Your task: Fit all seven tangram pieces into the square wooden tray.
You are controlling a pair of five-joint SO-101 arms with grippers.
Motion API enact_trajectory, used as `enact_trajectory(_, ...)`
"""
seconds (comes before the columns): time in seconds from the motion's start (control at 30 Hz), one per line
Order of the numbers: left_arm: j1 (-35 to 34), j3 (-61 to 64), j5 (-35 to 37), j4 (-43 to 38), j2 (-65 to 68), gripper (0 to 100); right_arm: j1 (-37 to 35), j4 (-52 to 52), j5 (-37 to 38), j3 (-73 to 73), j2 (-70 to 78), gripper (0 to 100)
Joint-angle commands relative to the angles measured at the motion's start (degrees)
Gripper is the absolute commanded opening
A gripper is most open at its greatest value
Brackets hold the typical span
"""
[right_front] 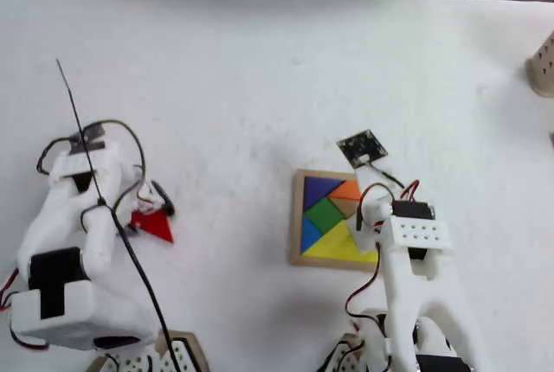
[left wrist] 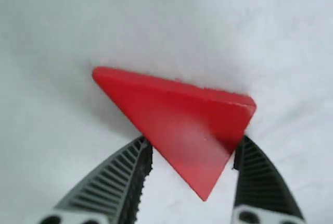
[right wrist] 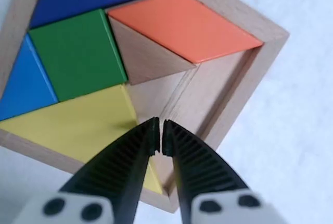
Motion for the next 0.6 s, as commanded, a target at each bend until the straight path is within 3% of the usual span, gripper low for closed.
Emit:
enact_trajectory(0.0,-3.12,-6.07,0.70,-1.58,2.33,20,-0.57,-1.01,2.37,-0.53,0.04,1.8)
enact_trajectory(0.17,-2.77,-8.44,-0.88,-1.49,2.24,21,-0.57,-1.01,2.81,-0.53,0.04,1.8)
enact_trajectory(0.4,-2.07,-9.58,-2.73,-2.55,2.15,36,-0.57,-1.01,2.99,-0.53,0.04,1.8)
enact_trajectory(0.57,-2.42,-13.54,1.32,-0.97,2.15,34,-2.07,-1.01,2.99,-0.44,0.13,1.8)
